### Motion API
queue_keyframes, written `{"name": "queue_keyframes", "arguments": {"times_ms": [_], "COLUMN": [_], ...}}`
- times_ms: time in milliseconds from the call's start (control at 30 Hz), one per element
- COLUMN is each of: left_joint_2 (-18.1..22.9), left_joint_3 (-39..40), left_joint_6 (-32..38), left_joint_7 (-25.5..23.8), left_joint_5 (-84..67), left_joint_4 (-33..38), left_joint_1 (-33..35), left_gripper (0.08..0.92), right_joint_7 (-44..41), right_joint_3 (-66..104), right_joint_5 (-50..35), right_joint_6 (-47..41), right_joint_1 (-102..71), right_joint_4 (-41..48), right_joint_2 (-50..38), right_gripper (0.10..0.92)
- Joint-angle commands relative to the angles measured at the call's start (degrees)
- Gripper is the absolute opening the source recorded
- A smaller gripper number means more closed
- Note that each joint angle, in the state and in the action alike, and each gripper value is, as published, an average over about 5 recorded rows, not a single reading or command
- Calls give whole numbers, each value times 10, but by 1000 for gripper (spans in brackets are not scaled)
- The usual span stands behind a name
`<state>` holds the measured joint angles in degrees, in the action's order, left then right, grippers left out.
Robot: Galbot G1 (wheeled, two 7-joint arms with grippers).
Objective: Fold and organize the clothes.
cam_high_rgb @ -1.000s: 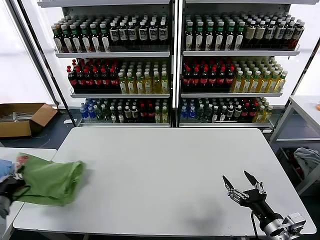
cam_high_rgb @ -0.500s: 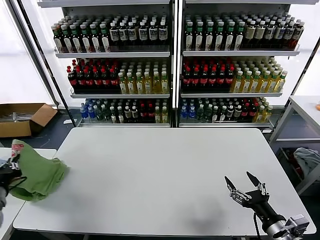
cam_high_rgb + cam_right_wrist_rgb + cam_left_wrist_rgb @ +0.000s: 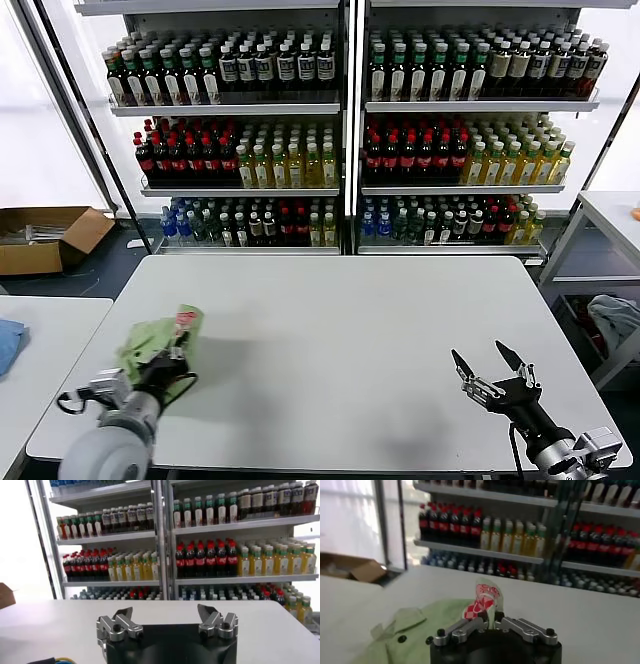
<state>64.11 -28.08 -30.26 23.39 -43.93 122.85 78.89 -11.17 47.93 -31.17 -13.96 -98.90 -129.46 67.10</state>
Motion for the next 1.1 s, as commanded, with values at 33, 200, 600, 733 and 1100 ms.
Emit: {"name": "queue_keyframes", "arguments": {"times_ms": [33, 200, 600, 733, 1100], "left_joint_2": [112, 124, 102, 79, -13], "left_joint_3": [217, 223, 196, 147, -28], "left_joint_6": [-19, -18, -5, 6, 55], "left_joint_7": [111, 96, 19, -22, -137], "left_joint_5": [-100, -108, -105, -83, 64], "left_joint_4": [-70, -96, -41, -38, -28], "left_joint_1": [-122, -139, -108, -113, -75], "left_gripper": [115, 115, 280, 402, 714], "right_joint_7": [-2, 1, 34, 60, 119], "right_joint_3": [14, 2, -105, -182, -464], "right_joint_5": [-4, -1, 15, -4, -15], "right_joint_6": [1, -2, -37, -65, -97], "right_joint_1": [-12, -9, 58, 99, 303], "right_joint_4": [-2, 1, 16, 23, 178], "right_joint_2": [-2, -3, -12, -23, 4], "right_gripper": [823, 823, 823, 823, 823]}}
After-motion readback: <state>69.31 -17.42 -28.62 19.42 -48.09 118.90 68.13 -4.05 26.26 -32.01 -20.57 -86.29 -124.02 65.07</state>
